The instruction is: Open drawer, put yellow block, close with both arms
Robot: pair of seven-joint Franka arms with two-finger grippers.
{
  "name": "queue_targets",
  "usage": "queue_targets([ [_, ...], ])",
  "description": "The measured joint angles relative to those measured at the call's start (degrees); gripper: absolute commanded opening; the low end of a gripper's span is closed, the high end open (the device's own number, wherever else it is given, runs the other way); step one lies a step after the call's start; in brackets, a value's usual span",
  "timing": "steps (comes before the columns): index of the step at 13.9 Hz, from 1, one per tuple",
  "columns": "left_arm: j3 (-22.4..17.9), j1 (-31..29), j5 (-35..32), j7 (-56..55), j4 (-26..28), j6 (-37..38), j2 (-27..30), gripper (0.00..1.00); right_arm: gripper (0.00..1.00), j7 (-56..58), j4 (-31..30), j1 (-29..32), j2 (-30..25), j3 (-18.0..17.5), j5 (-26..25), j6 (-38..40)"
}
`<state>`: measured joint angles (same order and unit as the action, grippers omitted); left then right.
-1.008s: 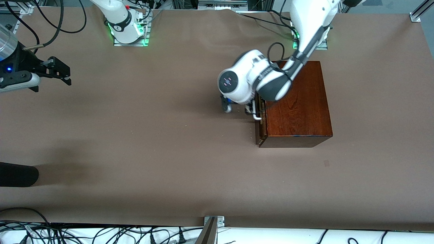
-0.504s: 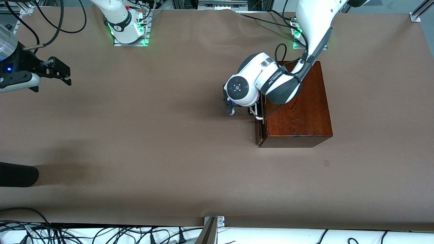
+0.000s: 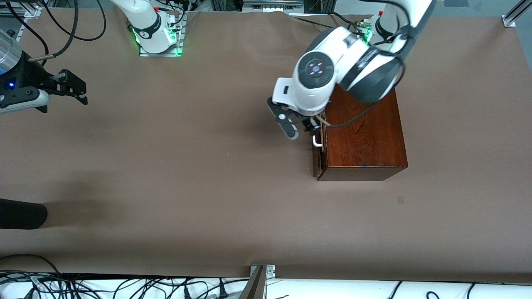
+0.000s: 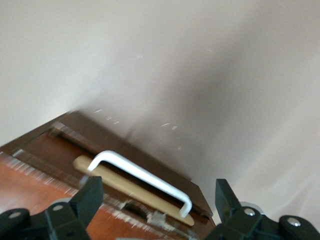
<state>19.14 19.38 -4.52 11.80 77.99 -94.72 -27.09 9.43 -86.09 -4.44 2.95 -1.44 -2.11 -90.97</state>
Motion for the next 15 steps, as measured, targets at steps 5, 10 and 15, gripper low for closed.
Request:
queue_targets([
  [5, -1.3, -14.9, 0.1, -1.7, -4.8, 4.0, 1.8, 1.0, 1.0, 0.0, 0.0, 0.0, 0.0, 0.0, 0.0, -0.4],
  [10, -12.8, -14.4, 1.0, -2.6, -2.3, 5.9, 8.6, 1.0, 1.0, 0.0, 0.0, 0.0, 0.1, 0.0, 0.0, -0.5],
  [15, -22.6, -14.2, 3.5, -6.5, 9.9, 5.8, 22.5, 1.0, 1.0, 0.0, 0.0, -0.1, 0.1, -0.1, 0.0, -0.5],
])
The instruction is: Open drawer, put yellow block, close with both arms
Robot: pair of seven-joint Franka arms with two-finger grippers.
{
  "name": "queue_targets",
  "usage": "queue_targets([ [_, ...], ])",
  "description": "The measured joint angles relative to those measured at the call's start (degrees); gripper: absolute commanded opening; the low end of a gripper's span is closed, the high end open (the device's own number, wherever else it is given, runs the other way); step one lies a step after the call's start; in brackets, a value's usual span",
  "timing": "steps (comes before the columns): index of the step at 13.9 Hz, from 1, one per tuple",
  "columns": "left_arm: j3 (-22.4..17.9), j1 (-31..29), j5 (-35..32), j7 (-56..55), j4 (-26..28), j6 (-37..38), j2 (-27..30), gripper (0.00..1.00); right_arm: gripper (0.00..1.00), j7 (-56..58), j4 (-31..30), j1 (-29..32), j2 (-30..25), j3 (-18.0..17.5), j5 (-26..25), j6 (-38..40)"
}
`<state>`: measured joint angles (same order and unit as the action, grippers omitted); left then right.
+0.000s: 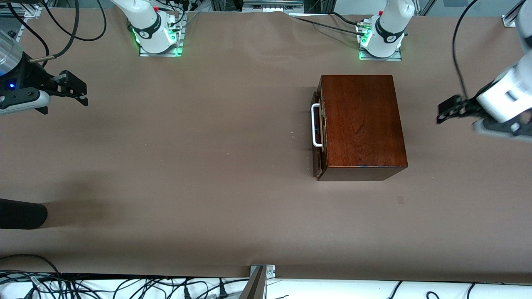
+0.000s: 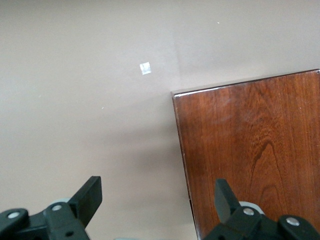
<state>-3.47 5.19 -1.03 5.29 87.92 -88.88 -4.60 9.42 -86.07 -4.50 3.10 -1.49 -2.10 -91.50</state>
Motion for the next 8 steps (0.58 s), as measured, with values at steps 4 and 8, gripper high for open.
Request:
queue_targets([
  [4, 0.1, 0.8, -1.0, -3.2, 2.9, -2.0, 2.9, 1.0, 1.0, 0.0, 0.0, 0.0, 0.0, 0.0, 0.0, -0.7],
  [8, 0.1, 1.3, -1.0, -3.9, 3.1, -2.4, 3.3, 1.0, 1.0, 0.0, 0.0, 0.0, 0.0, 0.0, 0.0, -2.3],
])
